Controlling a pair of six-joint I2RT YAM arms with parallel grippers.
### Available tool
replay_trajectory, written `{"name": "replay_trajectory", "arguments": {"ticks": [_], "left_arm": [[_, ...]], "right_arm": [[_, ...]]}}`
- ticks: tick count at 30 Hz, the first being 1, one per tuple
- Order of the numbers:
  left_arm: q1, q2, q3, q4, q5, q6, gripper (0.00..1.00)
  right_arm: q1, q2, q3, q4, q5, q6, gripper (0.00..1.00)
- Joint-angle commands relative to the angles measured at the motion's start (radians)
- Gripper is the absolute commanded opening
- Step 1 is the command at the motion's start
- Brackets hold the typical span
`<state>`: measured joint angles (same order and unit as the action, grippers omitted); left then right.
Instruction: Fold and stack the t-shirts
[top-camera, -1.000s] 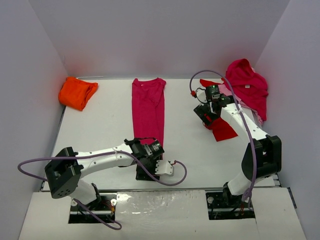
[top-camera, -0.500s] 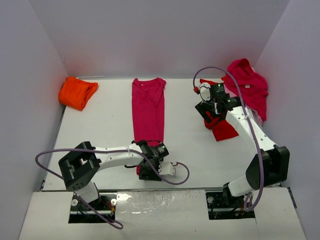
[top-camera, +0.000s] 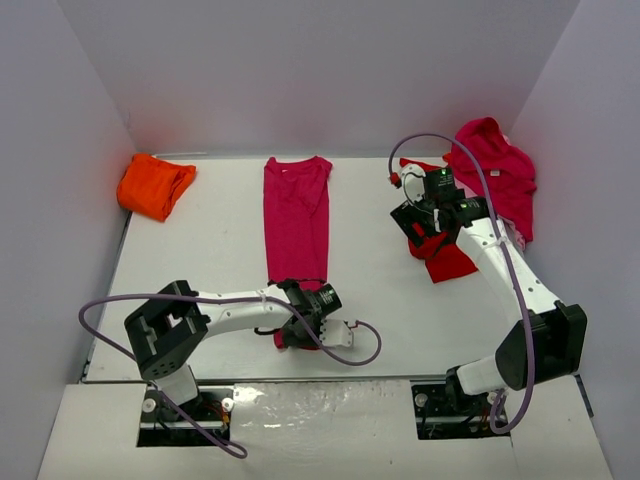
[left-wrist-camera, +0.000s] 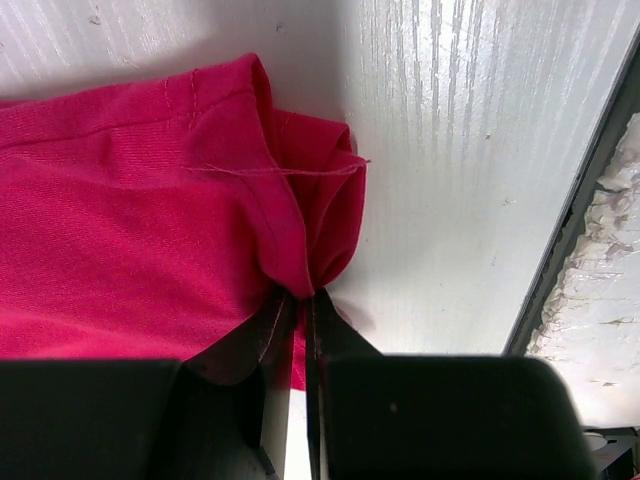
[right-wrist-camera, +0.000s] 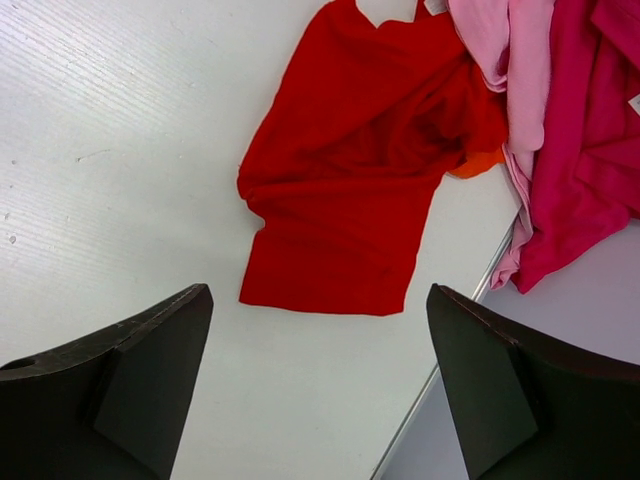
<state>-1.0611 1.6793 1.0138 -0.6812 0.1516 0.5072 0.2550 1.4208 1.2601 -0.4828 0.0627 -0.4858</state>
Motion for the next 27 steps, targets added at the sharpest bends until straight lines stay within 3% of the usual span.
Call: {"name": "replay_trajectory", "arguments": {"ticks": [1,7,12,27], "left_arm": [[0.000,0.013,-0.019,0.005,0.034,0.009,0.00],[-0.002,-0.068,0.131,-0.318,0.156,0.064,0.00],[-0.035,-0.177,0.174,-0.423,0.113,0.069,0.00],[0.021,-0.227,0.292,-0.601,0.273,0.111,0.00]], "right_arm": [[-0.003,-0.045,-0.007,0.009,-0.015,0.007,0.86],[-0.002,-0.027,0.003,0.007,0.005,0.007,0.86],[0.000,-0.014,0.013,0.006,-0.011,0.012,0.86],[0.007,-0.020,-0.002,0.003,-0.014,0.014,0.86]]}}
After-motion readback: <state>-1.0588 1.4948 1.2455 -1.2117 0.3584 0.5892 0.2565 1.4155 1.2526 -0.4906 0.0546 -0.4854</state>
